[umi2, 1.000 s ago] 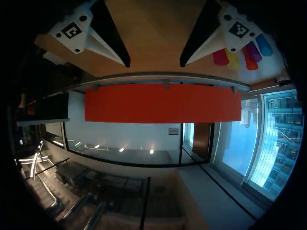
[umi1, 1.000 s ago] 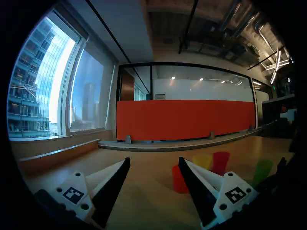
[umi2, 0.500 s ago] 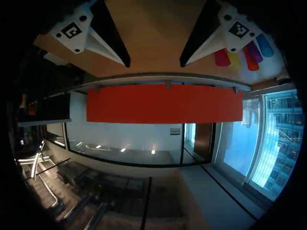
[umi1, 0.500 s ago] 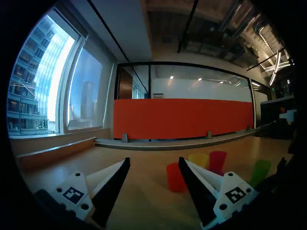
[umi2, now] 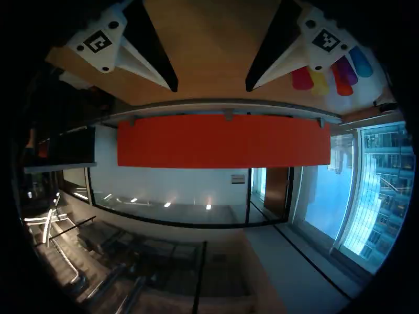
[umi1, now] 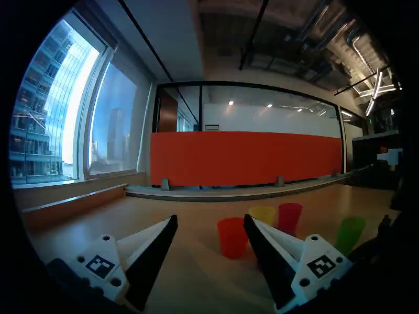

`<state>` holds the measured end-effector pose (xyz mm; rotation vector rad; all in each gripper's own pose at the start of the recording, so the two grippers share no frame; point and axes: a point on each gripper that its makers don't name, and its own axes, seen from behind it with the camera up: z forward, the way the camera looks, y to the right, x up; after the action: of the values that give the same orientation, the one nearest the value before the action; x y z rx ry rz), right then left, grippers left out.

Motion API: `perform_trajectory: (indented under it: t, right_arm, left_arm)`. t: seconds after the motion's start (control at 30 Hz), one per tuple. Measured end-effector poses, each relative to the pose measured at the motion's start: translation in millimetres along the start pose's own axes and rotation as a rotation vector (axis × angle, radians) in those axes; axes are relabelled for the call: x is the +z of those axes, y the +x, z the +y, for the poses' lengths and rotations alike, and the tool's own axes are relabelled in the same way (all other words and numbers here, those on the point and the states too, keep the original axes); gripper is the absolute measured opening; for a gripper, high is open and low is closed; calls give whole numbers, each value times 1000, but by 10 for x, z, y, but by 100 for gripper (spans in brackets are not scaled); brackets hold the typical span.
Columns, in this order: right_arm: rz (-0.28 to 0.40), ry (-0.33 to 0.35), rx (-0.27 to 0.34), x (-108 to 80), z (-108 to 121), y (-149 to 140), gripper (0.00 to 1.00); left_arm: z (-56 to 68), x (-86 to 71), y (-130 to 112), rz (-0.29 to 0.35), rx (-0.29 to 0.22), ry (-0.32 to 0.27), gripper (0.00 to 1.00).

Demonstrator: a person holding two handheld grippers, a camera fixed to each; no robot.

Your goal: Pour water

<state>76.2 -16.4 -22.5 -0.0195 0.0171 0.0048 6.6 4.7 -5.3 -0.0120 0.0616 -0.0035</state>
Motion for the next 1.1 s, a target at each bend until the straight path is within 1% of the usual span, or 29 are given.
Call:
perform_trajectory:
  t: [0.2,0.7,0.9,1.1]
  right_arm:
    - [2,-3,2,-16,25,19,100]
    - [2,-2,9,-24,42,-31,100]
    - [0,-4,3,-41,44,-53,100]
    - [5,1,-10,-29,23,-38,100]
  left_arm:
    - [-16,-1,-32,-13,0,5,93]
    - [0,36,-127,-50,3,4,94]
    - [-1,37,-141,-51,3,4,94]
    - [34,50,-141,-54,4,-11,94]
